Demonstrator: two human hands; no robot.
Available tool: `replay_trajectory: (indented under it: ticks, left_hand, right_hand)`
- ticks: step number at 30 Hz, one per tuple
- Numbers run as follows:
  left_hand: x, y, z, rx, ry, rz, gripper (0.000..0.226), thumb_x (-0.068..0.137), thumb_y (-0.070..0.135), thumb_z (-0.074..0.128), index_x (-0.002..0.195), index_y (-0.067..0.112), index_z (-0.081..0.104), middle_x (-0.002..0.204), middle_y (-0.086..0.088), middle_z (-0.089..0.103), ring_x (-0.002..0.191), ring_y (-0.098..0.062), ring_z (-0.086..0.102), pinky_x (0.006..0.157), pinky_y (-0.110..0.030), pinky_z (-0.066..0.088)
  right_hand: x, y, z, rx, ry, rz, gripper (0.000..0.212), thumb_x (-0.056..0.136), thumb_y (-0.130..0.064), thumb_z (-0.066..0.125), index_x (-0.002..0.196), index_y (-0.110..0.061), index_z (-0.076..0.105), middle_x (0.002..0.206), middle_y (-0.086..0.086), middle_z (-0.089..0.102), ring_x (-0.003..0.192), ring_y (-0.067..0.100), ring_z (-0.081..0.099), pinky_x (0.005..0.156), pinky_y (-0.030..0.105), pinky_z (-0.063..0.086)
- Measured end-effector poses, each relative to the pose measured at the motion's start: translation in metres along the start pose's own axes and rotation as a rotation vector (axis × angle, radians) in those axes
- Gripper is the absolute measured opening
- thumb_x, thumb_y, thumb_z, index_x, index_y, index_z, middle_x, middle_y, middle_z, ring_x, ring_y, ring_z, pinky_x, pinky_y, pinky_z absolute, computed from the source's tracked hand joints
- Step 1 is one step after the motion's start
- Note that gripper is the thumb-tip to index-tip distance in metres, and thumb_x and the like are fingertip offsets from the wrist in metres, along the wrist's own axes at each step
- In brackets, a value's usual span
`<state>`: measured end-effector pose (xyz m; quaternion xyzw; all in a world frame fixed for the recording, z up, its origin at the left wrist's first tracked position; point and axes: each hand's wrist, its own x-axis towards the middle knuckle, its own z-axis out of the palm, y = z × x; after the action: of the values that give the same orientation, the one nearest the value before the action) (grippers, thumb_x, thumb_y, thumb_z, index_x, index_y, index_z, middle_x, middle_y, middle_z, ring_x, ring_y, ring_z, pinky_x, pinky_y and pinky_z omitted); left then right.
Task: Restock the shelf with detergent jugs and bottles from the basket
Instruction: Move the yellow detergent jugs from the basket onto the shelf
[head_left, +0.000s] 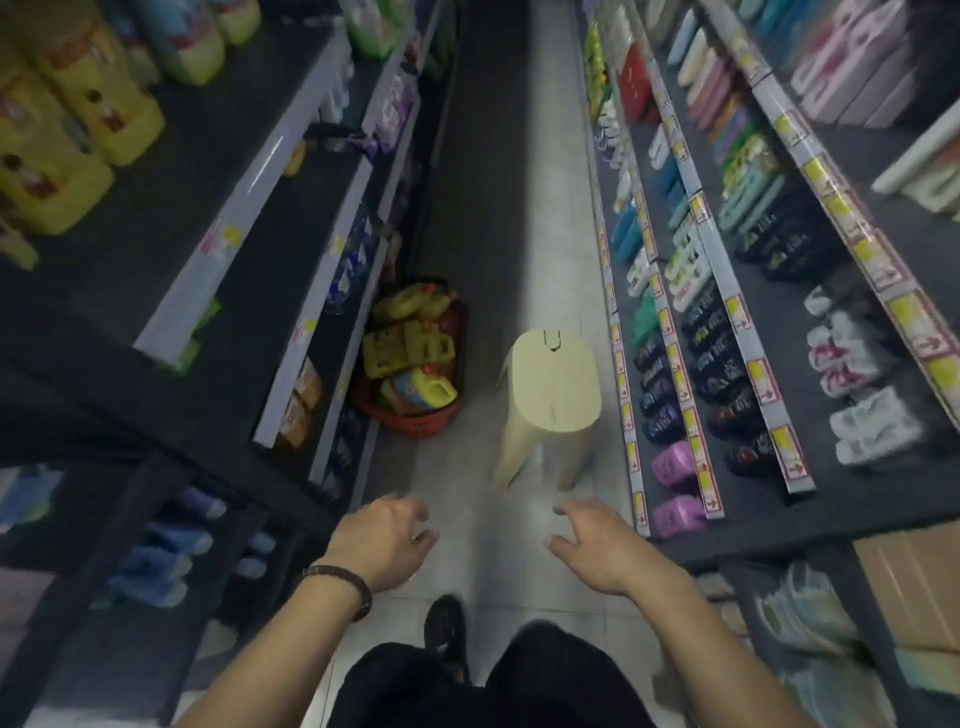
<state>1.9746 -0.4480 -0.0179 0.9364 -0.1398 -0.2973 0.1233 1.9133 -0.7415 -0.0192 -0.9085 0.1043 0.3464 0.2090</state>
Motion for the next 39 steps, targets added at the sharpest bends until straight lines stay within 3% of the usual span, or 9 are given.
replay_trajectory:
  ticks: [7,15,22,27,30,32,34,36,39]
  left_hand:
    - [0.099,-0.007,-0.074,-0.036,0.034,-0.035,0.037,0.094,0.059,0.051,0.115,0.031,0.059,0.116,0.004,0.063,0.105,-0.022,0.066,0.089,-0.044,0.058]
    - [0.194,-0.003,-0.142,-0.081,0.062,-0.166,0.025,0.096,0.055,0.057,0.108,0.033,0.058,0.112,0.005,0.062,0.104,-0.022,0.065,0.087,-0.04,0.056]
    - [0.249,-0.01,-0.181,-0.139,0.081,-0.233,0.032,0.095,0.056,0.054,0.116,0.032,0.059,0.111,0.007,0.062,0.102,-0.02,0.066,0.084,-0.038,0.057]
    - [0.3,-0.041,-0.211,-0.24,0.026,-0.215,0.026,0.099,0.043,0.059,0.118,0.025,0.062,0.117,0.0,0.063,0.109,-0.021,0.065,0.091,-0.033,0.053]
    - [0.327,-0.056,-0.234,-0.352,0.028,-0.195,0.008,0.099,0.039,0.061,0.1,0.032,0.061,0.101,0.008,0.063,0.098,-0.014,0.064,0.089,-0.033,0.055]
    - [0.343,-0.063,-0.245,-0.386,0.06,-0.165,0.014,0.099,0.037,0.061,0.086,0.037,0.054,0.091,0.016,0.058,0.093,-0.011,0.063,0.088,-0.032,0.055]
    - [0.359,-0.069,-0.253,-0.419,0.08,-0.129,0.002,0.099,0.037,0.058,0.099,0.038,0.06,0.099,0.018,0.061,0.101,-0.012,0.065,0.092,-0.027,0.051]
    - [0.369,-0.073,-0.262,-0.361,0.09,-0.141,0.024,0.103,0.038,0.055,0.125,0.03,0.061,0.119,0.008,0.064,0.114,-0.016,0.064,0.09,-0.023,0.044]
    - [0.376,-0.083,-0.281,-0.263,0.112,-0.161,0.034,0.102,0.046,0.051,0.131,0.03,0.058,0.134,0.002,0.064,0.12,-0.021,0.063,0.097,-0.032,0.051]
  right_hand:
    - [0.102,-0.02,-0.091,0.032,0.004,-0.041,0.06,0.107,-0.05,0.053,0.158,-0.021,0.042,0.159,0.01,0.041,0.149,0.029,0.041,0.12,0.038,0.037]
    - [0.224,-0.041,-0.178,0.003,-0.061,-0.105,0.062,0.105,-0.051,0.053,0.159,-0.022,0.041,0.154,0.007,0.043,0.142,0.029,0.046,0.115,0.042,0.045]
    - [0.313,-0.086,-0.233,-0.09,-0.134,-0.139,0.062,0.105,-0.052,0.053,0.159,-0.024,0.041,0.156,0.007,0.044,0.147,0.028,0.043,0.121,0.043,0.039]
    - [0.364,-0.142,-0.259,-0.162,-0.154,-0.176,0.061,0.105,-0.051,0.055,0.157,-0.023,0.043,0.156,0.009,0.045,0.148,0.029,0.044,0.122,0.043,0.039]
    - [0.383,-0.179,-0.275,-0.204,-0.13,-0.187,0.059,0.105,-0.052,0.054,0.156,-0.024,0.044,0.153,0.008,0.046,0.145,0.029,0.046,0.12,0.043,0.04]
    - [0.394,-0.202,-0.287,-0.214,-0.112,-0.206,0.059,0.105,-0.053,0.052,0.156,-0.025,0.044,0.15,0.006,0.046,0.144,0.028,0.046,0.12,0.042,0.041]
    - [0.406,-0.221,-0.296,-0.247,-0.124,-0.228,0.058,0.105,-0.053,0.052,0.155,-0.025,0.043,0.146,0.005,0.046,0.143,0.028,0.045,0.119,0.043,0.041]
    - [0.42,-0.236,-0.302,-0.276,-0.124,-0.244,0.06,0.105,-0.053,0.051,0.157,-0.024,0.041,0.147,0.006,0.045,0.143,0.029,0.043,0.119,0.044,0.041]
    - [0.434,-0.262,-0.311,-0.344,-0.118,-0.287,0.063,0.105,-0.057,0.049,0.159,-0.025,0.039,0.147,0.008,0.046,0.143,0.033,0.044,0.118,0.045,0.04]
